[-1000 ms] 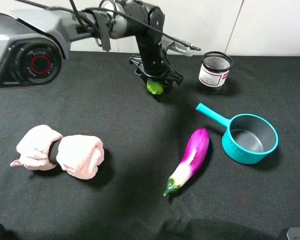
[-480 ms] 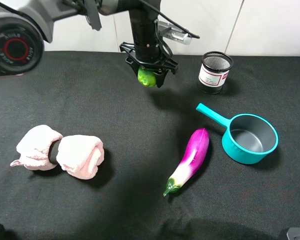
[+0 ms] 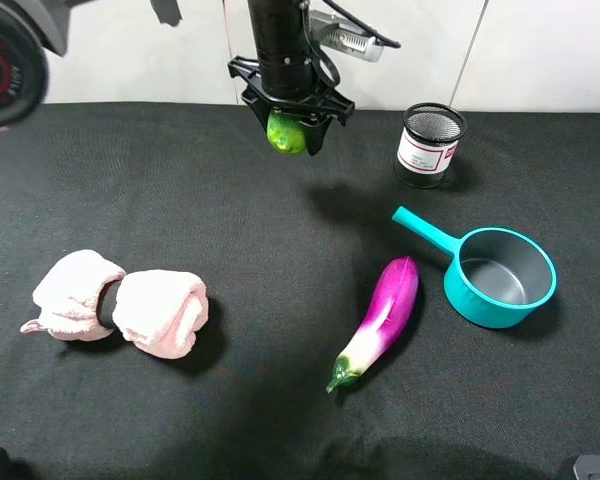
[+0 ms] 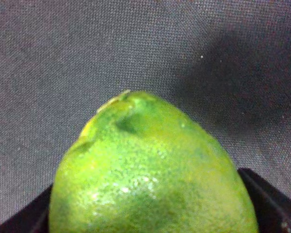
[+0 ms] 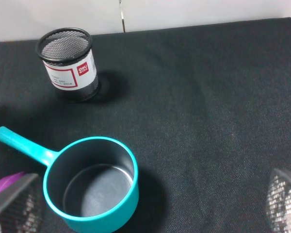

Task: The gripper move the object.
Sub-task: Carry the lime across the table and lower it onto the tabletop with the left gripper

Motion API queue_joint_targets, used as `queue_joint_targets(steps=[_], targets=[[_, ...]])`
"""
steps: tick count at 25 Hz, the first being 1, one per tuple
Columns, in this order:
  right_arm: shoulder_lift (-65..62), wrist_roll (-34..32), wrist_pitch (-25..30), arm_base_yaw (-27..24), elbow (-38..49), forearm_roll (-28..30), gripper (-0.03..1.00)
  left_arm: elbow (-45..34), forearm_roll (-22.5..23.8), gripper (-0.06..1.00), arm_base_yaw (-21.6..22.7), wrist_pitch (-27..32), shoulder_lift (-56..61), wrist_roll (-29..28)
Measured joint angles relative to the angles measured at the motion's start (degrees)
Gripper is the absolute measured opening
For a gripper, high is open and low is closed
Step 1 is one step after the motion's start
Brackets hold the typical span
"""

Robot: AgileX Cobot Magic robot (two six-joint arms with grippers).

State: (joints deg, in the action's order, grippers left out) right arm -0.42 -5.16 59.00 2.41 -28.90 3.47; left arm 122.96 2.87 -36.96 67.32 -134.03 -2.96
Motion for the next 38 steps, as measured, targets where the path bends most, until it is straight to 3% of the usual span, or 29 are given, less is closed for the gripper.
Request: queue_joint_targets(steps=[14,26,38], targets=[[0.0,0.0,0.0,0.0,0.0,0.0,0.69,-17.1,0.1,0.63,0.1,-0.6,9.5,1.4],[0.0,0.0,0.0,0.0,0.0,0.0,0.69,-36.1,-1.9,0.62,4.2,-10.8,17.2,2.3],[0.0,0.0,0.0,0.0,0.0,0.0,0.69,-47.7,-4.2,0.62,6.8,-19.9,17.5,4.8]])
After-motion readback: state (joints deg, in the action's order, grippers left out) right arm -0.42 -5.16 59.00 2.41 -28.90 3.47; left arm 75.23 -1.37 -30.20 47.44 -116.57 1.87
